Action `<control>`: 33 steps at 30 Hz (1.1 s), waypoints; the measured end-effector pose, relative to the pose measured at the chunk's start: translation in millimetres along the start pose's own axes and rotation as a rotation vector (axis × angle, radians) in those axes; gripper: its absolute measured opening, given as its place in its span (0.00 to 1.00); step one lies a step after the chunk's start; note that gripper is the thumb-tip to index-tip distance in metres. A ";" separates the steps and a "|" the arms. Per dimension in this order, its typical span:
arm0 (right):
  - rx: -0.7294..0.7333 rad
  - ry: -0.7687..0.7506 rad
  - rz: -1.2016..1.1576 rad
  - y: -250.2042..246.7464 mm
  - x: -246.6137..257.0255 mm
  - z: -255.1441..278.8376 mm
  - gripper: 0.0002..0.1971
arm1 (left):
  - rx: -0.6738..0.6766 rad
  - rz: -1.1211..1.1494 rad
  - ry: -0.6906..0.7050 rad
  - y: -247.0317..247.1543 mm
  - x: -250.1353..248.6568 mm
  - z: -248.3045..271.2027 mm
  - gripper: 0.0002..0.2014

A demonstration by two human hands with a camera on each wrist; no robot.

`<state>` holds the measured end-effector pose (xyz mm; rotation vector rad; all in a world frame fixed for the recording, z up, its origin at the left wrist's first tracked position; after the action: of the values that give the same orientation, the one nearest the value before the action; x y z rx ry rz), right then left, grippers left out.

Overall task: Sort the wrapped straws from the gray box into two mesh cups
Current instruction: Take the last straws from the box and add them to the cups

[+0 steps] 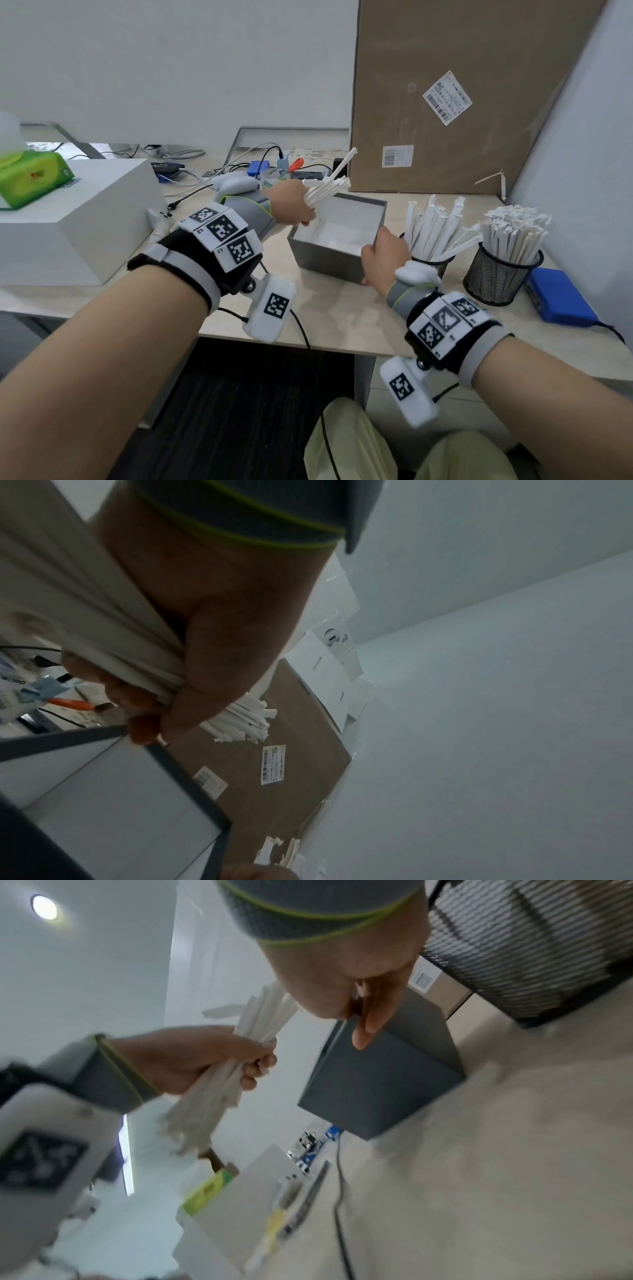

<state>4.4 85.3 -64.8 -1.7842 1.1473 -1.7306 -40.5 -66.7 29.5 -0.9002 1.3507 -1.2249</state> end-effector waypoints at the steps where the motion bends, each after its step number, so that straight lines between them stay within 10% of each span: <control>1: 0.039 0.035 -0.024 -1.7 2.8 -6.4 0.08 | -0.021 0.030 -0.002 -2.1 -0.3 -2.2 0.13; 9: 0.221 0.063 0.044 -10.7 5.7 -25.9 0.22 | -0.003 0.222 0.010 9.0 -2.4 1.2 0.15; 16: -0.190 -0.112 -0.370 -71.0 16.1 -32.8 0.18 | 0.087 0.406 0.050 20.3 -15.3 5.0 0.16; 33: 0.187 0.085 -0.828 -103.8 0.0 -50.2 0.13 | 0.185 0.712 0.268 44.3 -72.8 15.8 0.10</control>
<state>-15.0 158.4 22.3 -2.2431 0.2215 -2.2601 -8.1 9.0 2.8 -0.0865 1.5504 -0.8973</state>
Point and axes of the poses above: each hand's wrist, its own z-axis away from the middle knuckle, its own y-axis out of the palm, x = y × z, the point moved 3 cm from there along -z, towards the middle knuckle, and after that the axes turned 6 degrees about -y, right-handed, at the moved point
